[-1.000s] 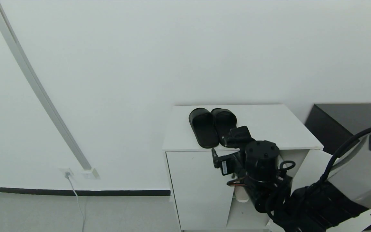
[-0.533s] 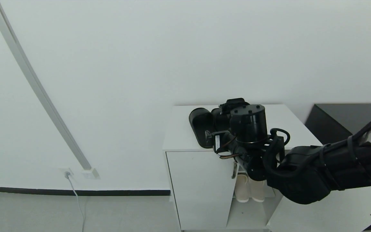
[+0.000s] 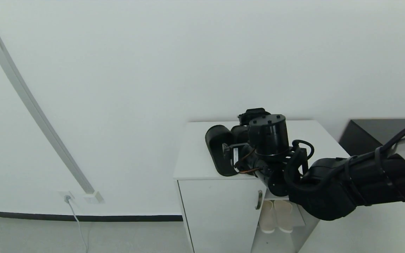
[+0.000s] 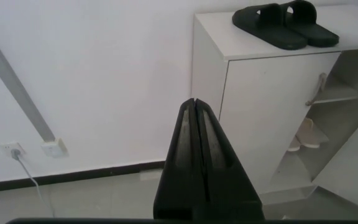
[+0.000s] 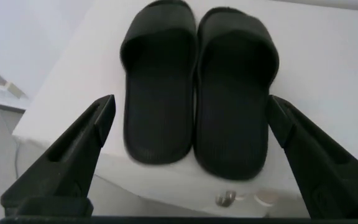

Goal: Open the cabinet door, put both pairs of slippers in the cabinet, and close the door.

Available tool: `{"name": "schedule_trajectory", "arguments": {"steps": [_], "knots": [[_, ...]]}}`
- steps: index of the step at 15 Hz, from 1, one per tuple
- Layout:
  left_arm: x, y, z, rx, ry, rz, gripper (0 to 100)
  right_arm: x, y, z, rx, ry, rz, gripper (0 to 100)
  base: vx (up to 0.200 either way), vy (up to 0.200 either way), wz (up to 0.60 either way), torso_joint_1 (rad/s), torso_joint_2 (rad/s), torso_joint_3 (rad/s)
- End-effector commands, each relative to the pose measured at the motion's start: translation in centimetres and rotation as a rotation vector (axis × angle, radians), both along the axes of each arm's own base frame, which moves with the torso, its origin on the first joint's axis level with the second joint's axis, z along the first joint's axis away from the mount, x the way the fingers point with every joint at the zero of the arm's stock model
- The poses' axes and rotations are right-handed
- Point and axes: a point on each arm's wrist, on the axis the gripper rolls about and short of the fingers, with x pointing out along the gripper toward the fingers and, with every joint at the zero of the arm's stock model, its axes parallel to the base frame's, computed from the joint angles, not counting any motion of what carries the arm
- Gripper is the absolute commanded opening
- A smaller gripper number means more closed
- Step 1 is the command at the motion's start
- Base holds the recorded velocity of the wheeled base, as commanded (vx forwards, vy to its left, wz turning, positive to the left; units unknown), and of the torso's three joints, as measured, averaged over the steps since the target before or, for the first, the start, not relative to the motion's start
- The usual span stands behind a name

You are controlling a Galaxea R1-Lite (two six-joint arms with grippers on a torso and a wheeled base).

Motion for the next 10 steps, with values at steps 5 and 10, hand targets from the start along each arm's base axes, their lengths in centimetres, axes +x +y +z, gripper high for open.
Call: {"name": "schedule_trajectory", "arguments": {"steps": [5, 10], "knots": [[0.0, 0.0, 0.0, -0.004, 0.001, 0.002, 0, -0.3, -0.2, -2.8, -0.016, 0.059, 0.017, 100, 0.160, 0.000, 0.00, 0.002, 0.00, 0.003], [0.0, 0.0, 0.0, -0.005, 0.001, 0.002, 0, 0.8, -0.4, -5.2, -0.003, 0.057, 0.022, 100, 0.000, 0.000, 0.00, 0.000, 0.00, 0.000]]}}
